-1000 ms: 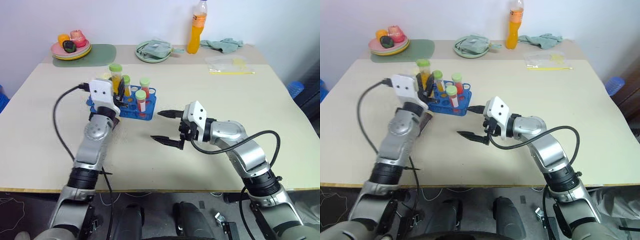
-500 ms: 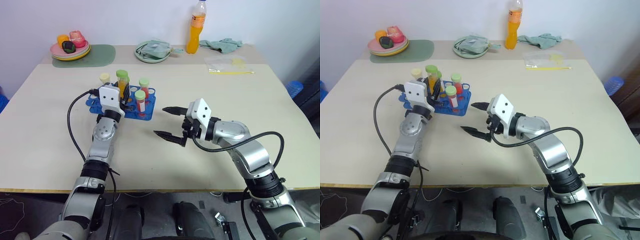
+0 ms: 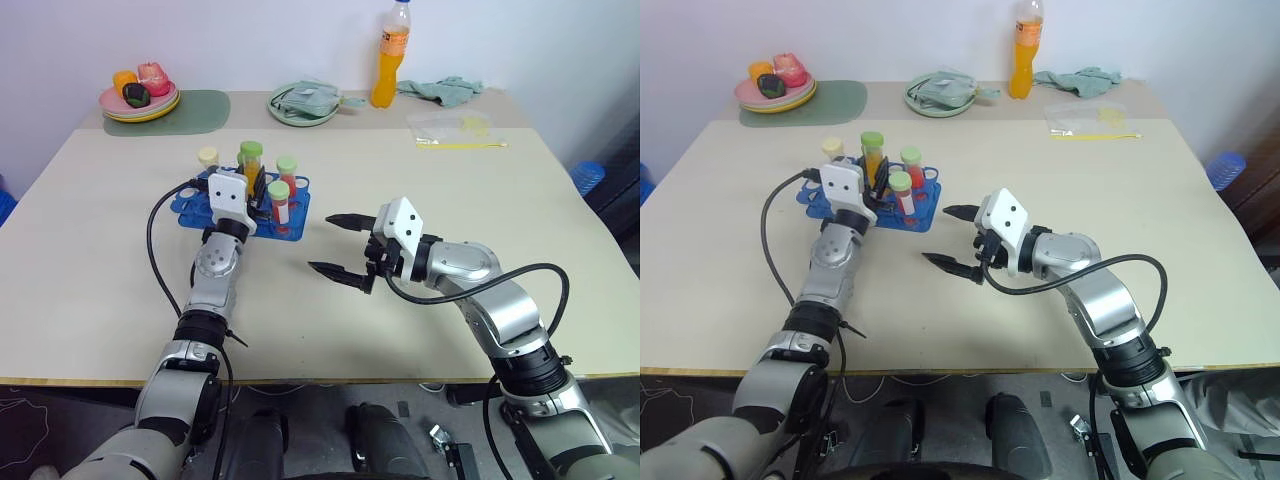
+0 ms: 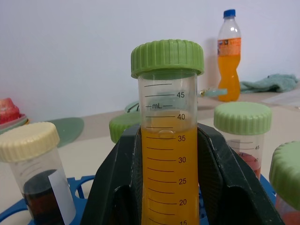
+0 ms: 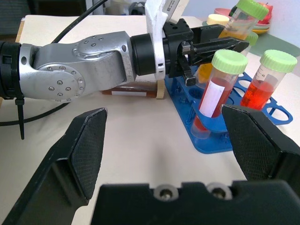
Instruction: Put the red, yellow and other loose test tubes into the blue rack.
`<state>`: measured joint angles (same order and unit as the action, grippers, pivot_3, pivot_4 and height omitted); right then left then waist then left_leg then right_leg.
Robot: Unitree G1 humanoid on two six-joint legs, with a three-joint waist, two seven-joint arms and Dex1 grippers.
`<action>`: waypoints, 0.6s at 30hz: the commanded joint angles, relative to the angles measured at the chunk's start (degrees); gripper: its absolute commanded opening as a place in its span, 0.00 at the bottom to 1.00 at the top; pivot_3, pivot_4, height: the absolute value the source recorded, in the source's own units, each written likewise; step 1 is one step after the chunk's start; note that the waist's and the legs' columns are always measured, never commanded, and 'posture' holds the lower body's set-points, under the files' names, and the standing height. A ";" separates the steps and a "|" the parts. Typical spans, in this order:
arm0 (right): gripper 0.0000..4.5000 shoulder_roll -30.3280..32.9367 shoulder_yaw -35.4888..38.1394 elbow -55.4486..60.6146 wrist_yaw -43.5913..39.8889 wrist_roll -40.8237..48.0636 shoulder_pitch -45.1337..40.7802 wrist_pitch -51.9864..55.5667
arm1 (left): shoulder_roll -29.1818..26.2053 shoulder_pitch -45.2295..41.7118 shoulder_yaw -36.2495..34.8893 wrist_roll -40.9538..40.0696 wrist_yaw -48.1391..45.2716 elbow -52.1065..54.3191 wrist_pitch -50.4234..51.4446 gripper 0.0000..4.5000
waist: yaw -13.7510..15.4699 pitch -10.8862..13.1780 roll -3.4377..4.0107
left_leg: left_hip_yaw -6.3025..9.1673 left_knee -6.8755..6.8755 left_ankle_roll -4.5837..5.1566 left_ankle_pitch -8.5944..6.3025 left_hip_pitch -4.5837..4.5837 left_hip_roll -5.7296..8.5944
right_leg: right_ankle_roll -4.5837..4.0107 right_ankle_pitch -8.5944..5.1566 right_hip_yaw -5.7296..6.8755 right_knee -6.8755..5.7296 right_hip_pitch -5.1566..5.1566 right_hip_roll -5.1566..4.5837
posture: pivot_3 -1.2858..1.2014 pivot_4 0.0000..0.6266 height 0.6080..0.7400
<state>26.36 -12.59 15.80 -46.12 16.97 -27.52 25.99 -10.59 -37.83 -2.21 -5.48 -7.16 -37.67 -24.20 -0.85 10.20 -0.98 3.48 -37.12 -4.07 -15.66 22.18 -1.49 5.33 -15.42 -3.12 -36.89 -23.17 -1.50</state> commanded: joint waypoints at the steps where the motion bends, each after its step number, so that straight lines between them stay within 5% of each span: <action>1: 0.96 0.54 1.65 2.38 0.45 0.16 -0.37 -0.23 | -0.27 1.94 -1.46 0.16 0.10 3.84 -0.83 0.29 | -0.06 0.00 0.00 | 0.00 0.00 0.00 0.00 0.00 0.00 | 0.00 0.00 0.00 0.00 0.00 0.00 | 0.52 0.24 1.00; 18: 0.96 -0.03 0.81 1.06 0.24 0.00 -1.00 -1.18 | 0.10 1.71 -3.37 -0.43 -0.60 1.32 -2.29 0.29 | 0.04 0.00 0.00 | 0.00 -0.01 0.00 0.00 -0.04 0.00 | 0.00 0.00 0.00 -0.08 0.00 0.00 | 0.52 0.24 1.00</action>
<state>26.48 -12.61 15.63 -45.79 16.97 -27.48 25.85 -10.61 -34.92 -4.37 -5.64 -7.45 -35.45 -24.76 -0.80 10.19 -0.98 3.48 -37.13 -4.07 -15.66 22.14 -1.48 5.33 -15.43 -3.12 -36.97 -23.17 -1.49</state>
